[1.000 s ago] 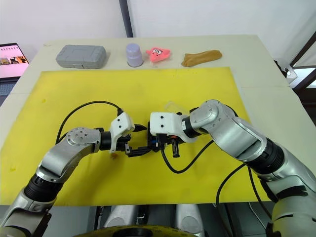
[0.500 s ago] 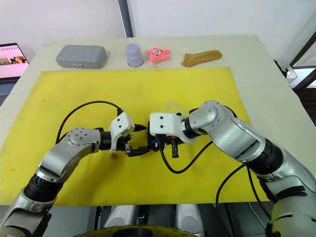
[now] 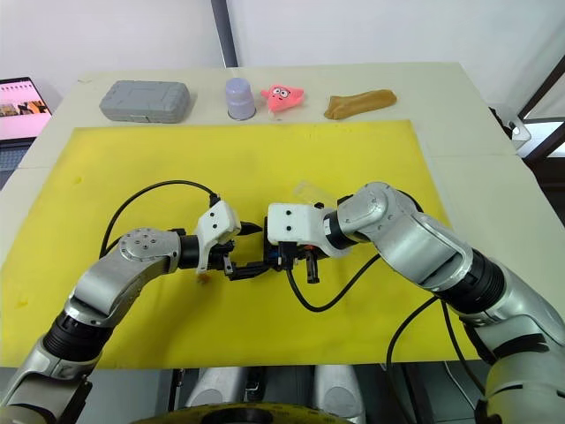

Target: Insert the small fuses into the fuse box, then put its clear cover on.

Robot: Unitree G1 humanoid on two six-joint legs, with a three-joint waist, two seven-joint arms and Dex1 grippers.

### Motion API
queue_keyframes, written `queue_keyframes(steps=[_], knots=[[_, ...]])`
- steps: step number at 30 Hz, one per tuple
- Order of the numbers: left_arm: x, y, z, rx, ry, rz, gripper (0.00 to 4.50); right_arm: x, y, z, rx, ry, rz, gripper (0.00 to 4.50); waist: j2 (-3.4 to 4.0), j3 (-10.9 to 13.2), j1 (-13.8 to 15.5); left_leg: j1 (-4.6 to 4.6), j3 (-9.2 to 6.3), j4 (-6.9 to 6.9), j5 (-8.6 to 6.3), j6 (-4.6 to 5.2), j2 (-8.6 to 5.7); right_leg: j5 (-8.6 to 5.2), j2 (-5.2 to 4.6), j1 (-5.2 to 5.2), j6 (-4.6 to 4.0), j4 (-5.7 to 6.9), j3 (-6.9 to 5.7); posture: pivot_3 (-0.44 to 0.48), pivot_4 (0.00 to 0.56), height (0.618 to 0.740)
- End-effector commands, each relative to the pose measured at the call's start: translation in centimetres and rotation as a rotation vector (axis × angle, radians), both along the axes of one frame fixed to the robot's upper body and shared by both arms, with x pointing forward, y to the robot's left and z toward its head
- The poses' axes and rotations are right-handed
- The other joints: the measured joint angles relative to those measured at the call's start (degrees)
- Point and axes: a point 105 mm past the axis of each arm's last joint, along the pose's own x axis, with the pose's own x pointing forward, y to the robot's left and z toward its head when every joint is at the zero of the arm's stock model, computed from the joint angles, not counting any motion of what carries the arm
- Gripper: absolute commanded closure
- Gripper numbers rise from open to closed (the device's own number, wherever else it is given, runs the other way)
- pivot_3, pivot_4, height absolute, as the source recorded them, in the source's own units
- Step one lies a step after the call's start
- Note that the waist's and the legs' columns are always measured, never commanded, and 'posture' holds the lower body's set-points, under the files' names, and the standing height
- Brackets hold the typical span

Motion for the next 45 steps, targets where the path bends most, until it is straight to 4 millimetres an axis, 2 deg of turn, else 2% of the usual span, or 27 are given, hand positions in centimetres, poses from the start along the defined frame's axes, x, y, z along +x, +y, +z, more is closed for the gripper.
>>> queue_keyframes(steps=[1,3,6,18,24,25,26,27,28,34,45], knots=[[-0.2,-0.5,1.1,-0.016,-0.041,-0.021,0.07,-0.1,-0.1,-0.2,-0.009,0.002,0.005,4.50,0.00,0.00,0.00,0.00,0.00,0.00,0.00,0.00,0.00,0.00,0.00,0.00,0.00,0.00,0.00,0.000,0.150,0.731],[-0.2,-0.5,1.1,-0.016,-0.041,-0.022,0.07,-0.1,-0.1,-0.2,-0.007,0.000,0.006,4.50,0.00,0.00,0.00,0.00,0.00,0.00,0.00,0.00,0.00,0.00,0.00,0.00,0.00,0.00,0.00,0.000,0.150,0.731],[-0.2,-0.6,1.0,-0.015,-0.041,-0.024,0.00,0.1,-0.1,0.3,0.007,-0.008,0.004,3.52,0.00,0.00,0.00,0.00,0.00,0.00,0.00,0.00,0.00,0.00,0.00,0.00,0.00,0.00,0.00,0.000,0.150,0.731],[-0.3,-0.6,1.0,-0.014,-0.042,-0.032,0.00,0.1,0.2,1.8,0.056,-0.004,0.001,3.52,0.00,0.00,0.00,0.00,0.00,0.00,0.00,0.00,0.00,0.00,0.00,0.00,0.00,0.00,0.00,0.000,0.150,0.731],[-0.2,-0.6,1.0,-0.014,-0.041,-0.030,0.00,0.6,0.2,3.8,0.175,0.007,-0.013,3.52,0.00,0.00,0.02,0.00,0.00,0.00,0.00,0.00,0.00,0.00,0.00,0.00,0.00,0.00,0.00,0.000,0.150,0.731],[-0.2,-0.6,1.0,-0.014,-0.041,-0.029,0.00,0.8,0.2,3.7,0.195,-0.001,-0.014,3.52,0.00,0.00,0.02,0.00,0.00,0.00,0.00,0.00,0.00,0.00,0.00,0.00,0.00,0.00,0.00,0.000,0.150,0.731],[-0.2,-0.6,1.0,-0.014,-0.041,-0.029,0.00,1.0,0.1,3.5,0.210,-0.003,-0.017,4.05,0.00,0.00,0.04,0.00,0.00,0.00,0.00,0.00,0.00,0.00,0.00,0.00,0.00,0.00,0.00,0.000,0.150,0.731],[-0.2,-0.6,1.0,-0.014,-0.041,-0.028,0.00,1.0,0.1,3.3,0.229,0.003,-0.013,4.37,0.00,0.00,0.06,0.00,0.00,0.00,0.00,0.00,0.00,0.00,0.00,0.00,0.00,0.00,0.00,0.000,0.150,0.731],[-0.2,-0.6,1.0,-0.015,-0.041,-0.028,0.00,0.9,0.1,3.0,0.250,0.011,-0.003,4.44,-0.01,0.00,0.09,0.00,0.00,0.00,0.00,0.00,0.00,0.00,-0.01,0.00,0.00,0.00,0.00,0.000,0.150,0.731],[-0.1,-0.5,1.0,-0.011,-0.042,-0.025,0.00,0.7,-0.2,1.2,0.302,0.053,0.000,4.44,0.00,0.00,0.02,0.00,0.01,0.00,0.00,0.00,0.00,0.00,0.00,0.00,0.00,0.01,0.00,0.000,0.150,0.731],[0.0,-0.3,1.0,-0.006,-0.042,-0.023,0.00,0.7,-0.9,-1.7,0.246,0.083,-0.021,4.44,-0.01,0.00,0.02,0.00,0.00,0.00,0.00,-0.01,0.00,0.00,0.01,0.01,0.00,0.00,0.00,0.000,0.150,0.731]])
